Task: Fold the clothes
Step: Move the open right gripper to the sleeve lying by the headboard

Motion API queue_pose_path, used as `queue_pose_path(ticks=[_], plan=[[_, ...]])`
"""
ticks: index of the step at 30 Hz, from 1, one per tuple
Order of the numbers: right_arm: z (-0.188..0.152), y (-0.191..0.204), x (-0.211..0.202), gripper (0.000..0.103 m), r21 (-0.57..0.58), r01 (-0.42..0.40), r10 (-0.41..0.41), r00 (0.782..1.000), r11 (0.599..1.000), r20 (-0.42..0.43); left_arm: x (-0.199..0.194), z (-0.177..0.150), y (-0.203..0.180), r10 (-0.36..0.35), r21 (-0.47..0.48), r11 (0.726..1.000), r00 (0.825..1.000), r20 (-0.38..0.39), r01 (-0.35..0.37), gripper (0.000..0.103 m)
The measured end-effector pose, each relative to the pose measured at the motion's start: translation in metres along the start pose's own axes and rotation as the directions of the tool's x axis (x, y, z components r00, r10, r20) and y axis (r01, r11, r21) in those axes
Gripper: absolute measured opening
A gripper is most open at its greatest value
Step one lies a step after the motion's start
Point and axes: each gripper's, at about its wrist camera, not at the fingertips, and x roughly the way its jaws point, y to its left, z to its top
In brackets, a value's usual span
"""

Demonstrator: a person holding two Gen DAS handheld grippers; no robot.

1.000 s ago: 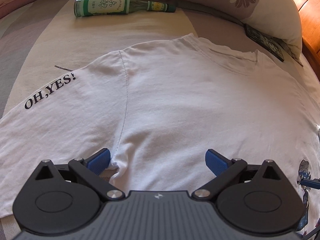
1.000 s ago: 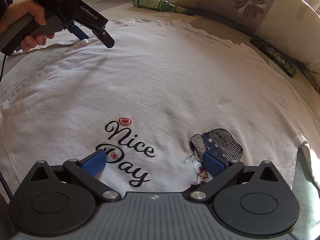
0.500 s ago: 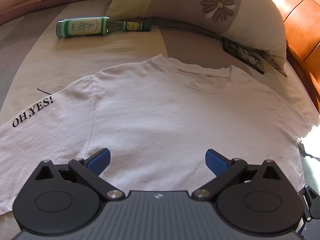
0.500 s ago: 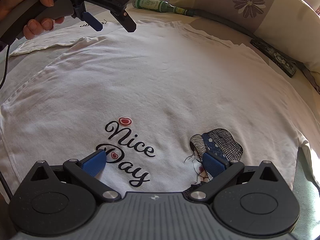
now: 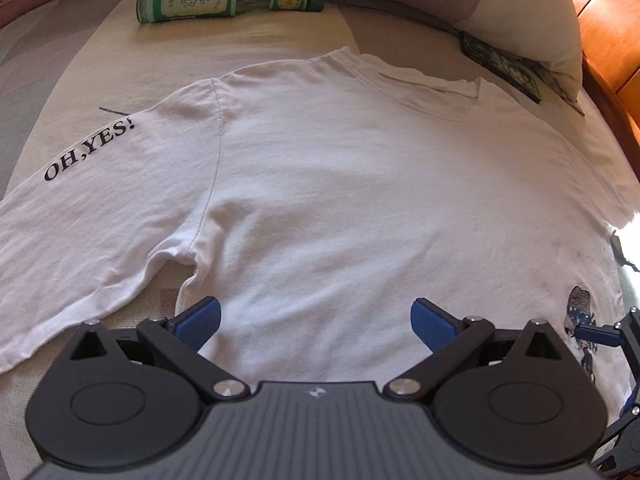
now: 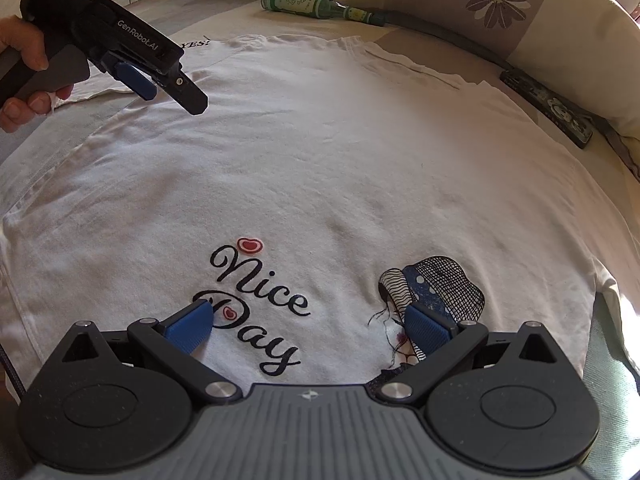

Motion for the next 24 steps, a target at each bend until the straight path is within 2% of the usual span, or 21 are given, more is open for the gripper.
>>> queue_pose_path(ticks=[3, 7, 9, 13, 16, 19, 23, 24], plan=[[0.006, -0.007, -0.007, 0.103, 0.042, 0.030, -0.032, 0.999, 0.999, 0.044, -0.002, -0.006, -0.017, -0.029, 0.068, 0.997, 1.000, 0.000, 0.029, 0.101], [-0.003, -0.024, -0.004, 0.103, 0.122, 0.063, -0.060, 0.998, 0.991, -0.024, 0.010, -0.026, -0.027, -0.011, 0.116, 0.993, 0.998, -0.070, 0.019, 0.101], [-0.015, -0.032, -0.004, 0.103, 0.155, 0.080, -0.070, 0.995, 0.985, -0.069, 0.008, -0.035, -0.030, 0.010, 0.175, 0.985, 0.999, -0.053, -0.001, 0.101], [-0.037, -0.041, -0.019, 0.103, 0.145, 0.087, -0.076, 0.994, 0.986, -0.076, 0.002, -0.036, -0.033, 0.023, 0.173, 0.985, 0.997, -0.067, -0.012, 0.101], [-0.037, -0.060, -0.030, 0.103, 0.159, 0.152, -0.149, 0.988, 0.976, -0.030, 0.000, -0.031, -0.039, 0.026, 0.183, 0.983, 0.998, -0.056, -0.016, 0.101], [-0.031, -0.101, -0.030, 0.103, 0.224, 0.256, -0.267, 0.964, 0.940, 0.020, 0.002, -0.022, -0.056, 0.014, 0.209, 0.978, 0.999, -0.038, -0.006, 0.101], [-0.018, -0.165, -0.029, 0.103, 0.346, 0.387, -0.430, 0.901, 0.855, 0.054, 0.010, -0.009, -0.088, -0.020, 0.257, 0.966, 1.000, -0.012, 0.022, 0.101], [-0.018, -0.177, -0.028, 0.103, 0.372, 0.399, -0.446, 0.894, 0.838, 0.047, 0.014, -0.007, -0.097, -0.029, 0.267, 0.963, 1.000, -0.010, 0.030, 0.101]])
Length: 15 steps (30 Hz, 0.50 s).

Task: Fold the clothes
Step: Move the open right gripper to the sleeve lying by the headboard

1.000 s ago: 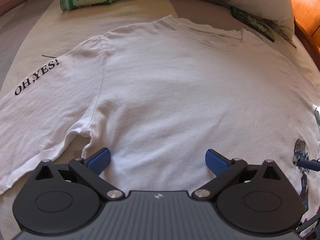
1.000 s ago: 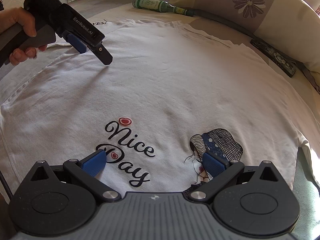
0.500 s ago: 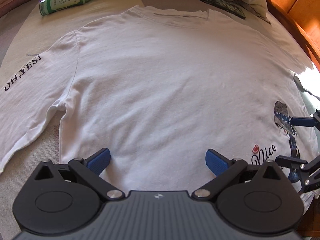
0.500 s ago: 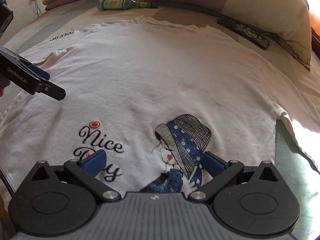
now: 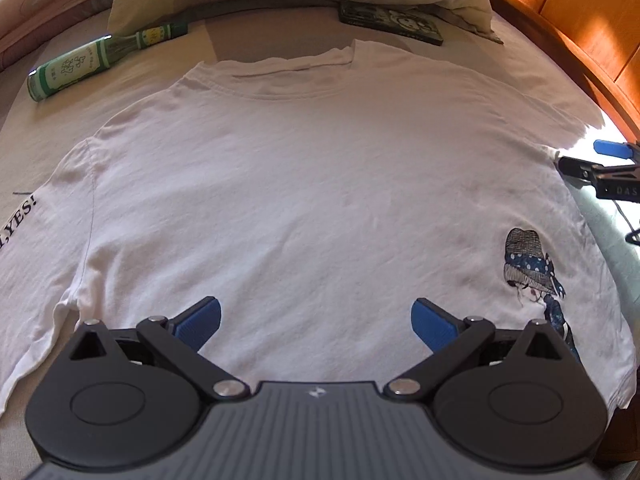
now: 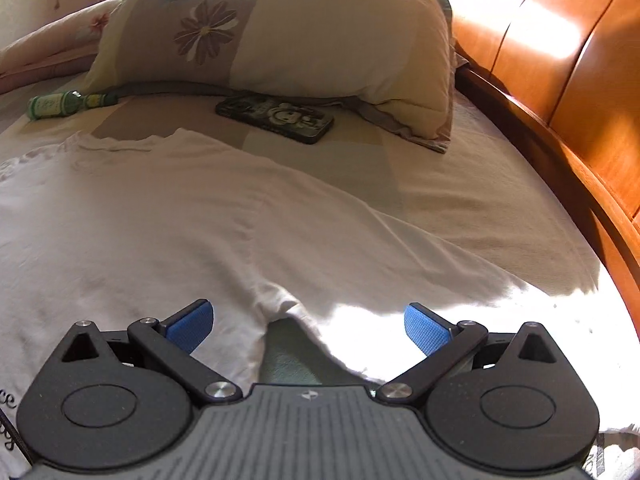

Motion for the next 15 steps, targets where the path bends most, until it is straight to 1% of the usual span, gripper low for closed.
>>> queue_pose_path(ticks=[1, 3, 4, 7, 8, 11, 13, 15], plan=[[0.003, -0.009, 0.006, 0.103, 0.027, 0.018, -0.018, 1.000, 0.999, -0.001, 0.004, 0.003, -0.008, -0.011, 0.009, 1.000, 1.000, 0.000, 0.011, 0.101], [0.003, -0.031, 0.017, 0.103, 0.072, 0.037, -0.034, 0.999, 0.997, -0.036, 0.009, 0.010, -0.021, -0.029, 0.032, 0.999, 1.000, -0.005, 0.029, 0.101], [-0.001, -0.043, 0.021, 0.103, 0.090, 0.044, -0.037, 0.996, 0.995, -0.076, 0.011, 0.013, -0.028, -0.035, 0.052, 0.998, 0.999, -0.008, 0.035, 0.101], [-0.019, -0.068, 0.016, 0.103, 0.098, 0.094, -0.081, 0.988, 0.991, -0.129, 0.014, 0.019, -0.045, -0.044, 0.109, 0.993, 0.999, -0.016, 0.046, 0.101], [-0.026, -0.079, 0.010, 0.103, 0.123, 0.107, -0.090, 0.987, 0.987, -0.135, 0.014, 0.021, -0.050, -0.045, 0.127, 0.991, 0.999, -0.016, 0.047, 0.101], [-0.045, -0.113, -0.015, 0.103, 0.233, 0.187, -0.151, 0.975, 0.954, -0.166, 0.013, 0.026, -0.060, -0.056, 0.160, 0.985, 0.998, -0.016, 0.058, 0.101], [-0.051, -0.130, -0.032, 0.103, 0.306, 0.226, -0.189, 0.971, 0.925, -0.146, 0.014, 0.030, -0.067, -0.056, 0.175, 0.983, 0.998, -0.012, 0.057, 0.101], [-0.053, -0.147, -0.039, 0.103, 0.365, 0.236, -0.204, 0.971, 0.901, -0.123, 0.017, 0.034, -0.073, -0.063, 0.182, 0.981, 0.998, -0.012, 0.064, 0.101]])
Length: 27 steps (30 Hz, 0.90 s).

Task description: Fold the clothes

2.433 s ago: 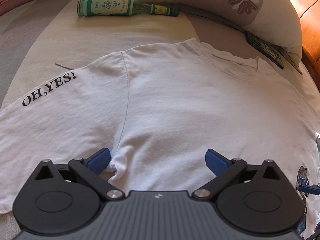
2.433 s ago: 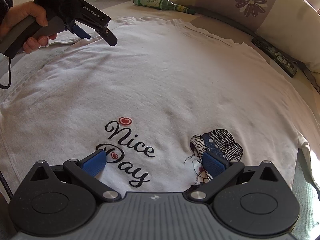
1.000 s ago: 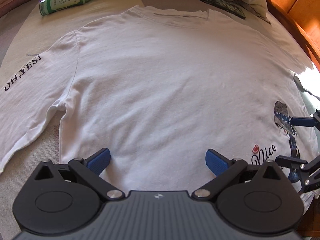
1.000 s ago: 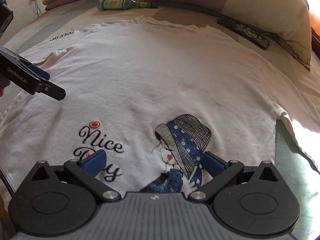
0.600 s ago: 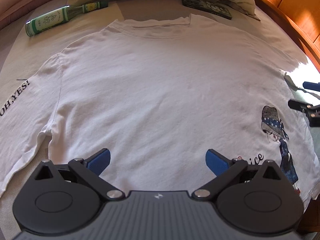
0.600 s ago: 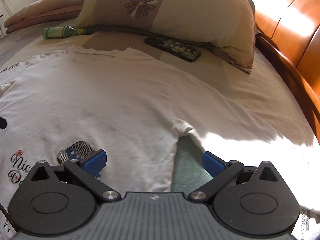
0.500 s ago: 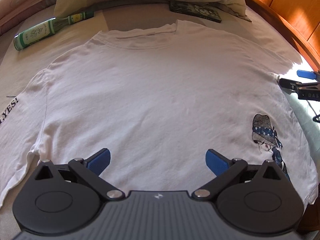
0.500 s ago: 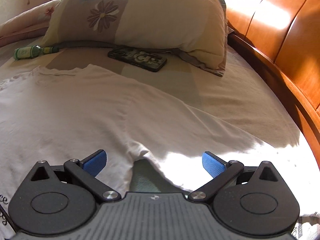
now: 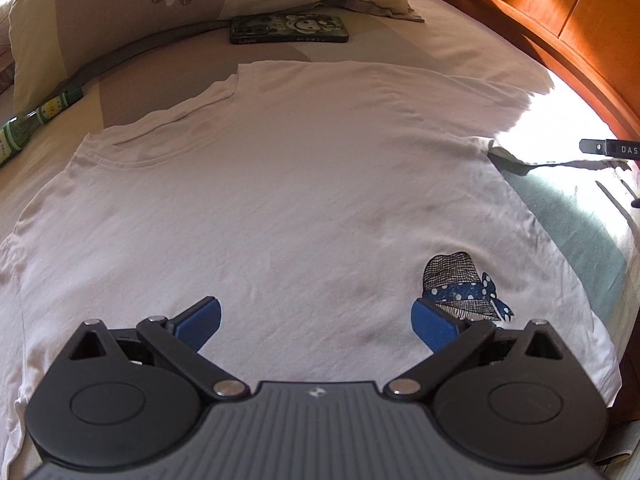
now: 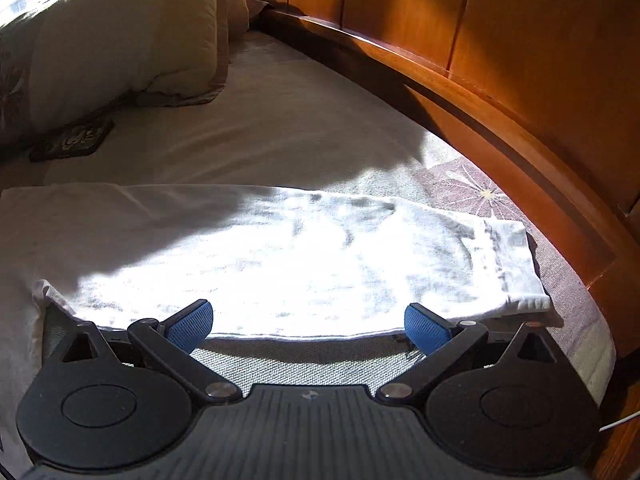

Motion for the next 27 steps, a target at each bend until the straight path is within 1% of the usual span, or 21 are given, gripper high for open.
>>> queue_pose_path(ticks=[3, 6, 7, 9, 11, 14, 15, 17, 19, 22, 25, 27], plan=[[0.012, -0.012, 0.010, 0.103, 0.068, -0.016, 0.014, 0.999, 0.998, 0.030, 0.006, 0.008, -0.009, -0.011, 0.011, 1.000, 1.000, -0.001, 0.011, 0.101], [0.020, -0.016, 0.026, 0.103, 0.122, -0.032, 0.030, 0.999, 0.992, 0.021, 0.011, 0.014, -0.019, -0.020, 0.034, 0.999, 1.000, -0.002, 0.020, 0.101], [0.022, -0.017, 0.031, 0.103, 0.136, -0.037, 0.036, 0.999, 0.990, 0.014, 0.012, 0.016, -0.022, -0.026, 0.042, 0.999, 1.000, -0.006, 0.026, 0.101], [0.022, -0.020, 0.042, 0.103, 0.151, -0.033, 0.040, 0.998, 0.988, -0.043, 0.014, 0.018, -0.027, -0.030, 0.056, 0.998, 0.999, -0.014, 0.031, 0.101], [0.018, -0.022, 0.036, 0.103, 0.125, -0.029, 0.033, 0.999, 0.992, -0.030, 0.015, 0.019, -0.030, -0.033, 0.063, 0.997, 0.999, -0.017, 0.034, 0.101], [0.013, -0.032, 0.023, 0.103, 0.160, -0.034, 0.040, 0.999, 0.987, -0.029, 0.015, 0.022, -0.031, -0.036, 0.068, 0.997, 0.999, -0.017, 0.037, 0.101], [0.012, -0.039, 0.018, 0.103, 0.192, -0.046, 0.050, 0.999, 0.980, -0.018, 0.016, 0.023, -0.031, -0.034, 0.070, 0.997, 0.999, -0.016, 0.035, 0.101], [0.008, -0.052, 0.007, 0.103, 0.254, -0.069, 0.070, 0.998, 0.965, 0.005, 0.017, 0.025, -0.033, -0.031, 0.078, 0.996, 0.999, -0.015, 0.032, 0.101], [0.005, -0.061, 0.004, 0.103, 0.291, -0.079, 0.079, 0.997, 0.954, 0.013, 0.018, 0.027, -0.034, -0.029, 0.087, 0.996, 0.999, -0.014, 0.030, 0.101], [0.002, -0.074, 0.005, 0.103, 0.347, -0.094, 0.097, 0.995, 0.933, 0.008, 0.018, 0.029, -0.042, -0.030, 0.131, 0.991, 1.000, -0.008, 0.031, 0.101], [-0.003, -0.090, 0.006, 0.103, 0.453, -0.144, 0.143, 0.989, 0.880, 0.036, 0.013, 0.027, -0.048, -0.062, 0.164, 0.985, 0.998, 0.014, 0.059, 0.101], [-0.007, -0.100, 0.007, 0.103, 0.528, -0.182, 0.173, 0.983, 0.829, 0.067, 0.008, 0.023, -0.051, -0.082, 0.184, 0.980, 0.996, 0.038, 0.073, 0.101]])
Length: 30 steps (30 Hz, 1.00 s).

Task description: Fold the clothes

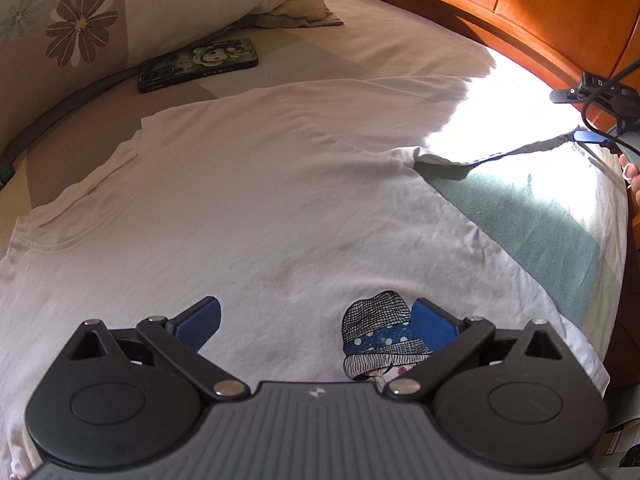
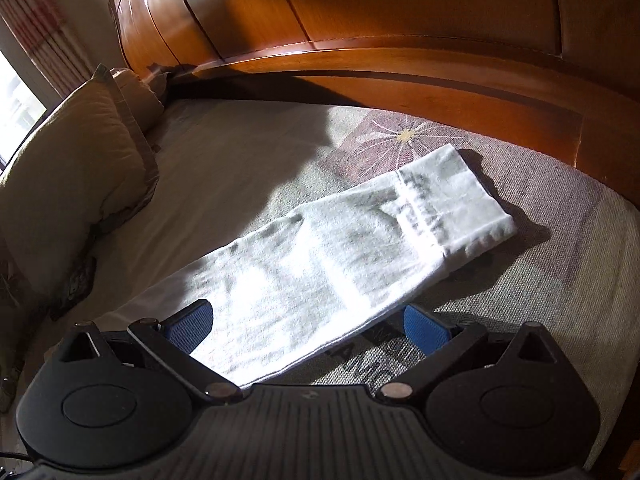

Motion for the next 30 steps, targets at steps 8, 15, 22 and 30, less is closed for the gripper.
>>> queue_pose_path(ticks=[8, 15, 22, 30], plan=[[0.002, -0.045, 0.002, 0.103, 0.311, -0.194, 0.168, 0.980, 0.931, 0.109, -0.007, -0.020, -0.005, -0.010, -0.049, 0.999, 1.000, -0.013, 0.010, 0.101], [0.019, -0.060, 0.019, 0.103, 0.414, -0.257, 0.198, 0.964, 0.873, 0.180, -0.007, -0.025, -0.023, -0.031, -0.056, 0.998, 0.999, -0.025, 0.029, 0.101], [0.008, -0.043, 0.023, 0.103, 0.380, -0.286, 0.250, 0.958, 0.880, 0.142, -0.001, -0.020, -0.035, -0.054, -0.082, 0.995, 0.998, -0.028, 0.051, 0.101], [0.013, -0.009, 0.030, 0.103, 0.023, -0.179, 0.174, 0.974, 0.984, 0.145, 0.002, -0.016, -0.038, -0.053, -0.076, 0.996, 0.998, -0.028, 0.051, 0.101]])
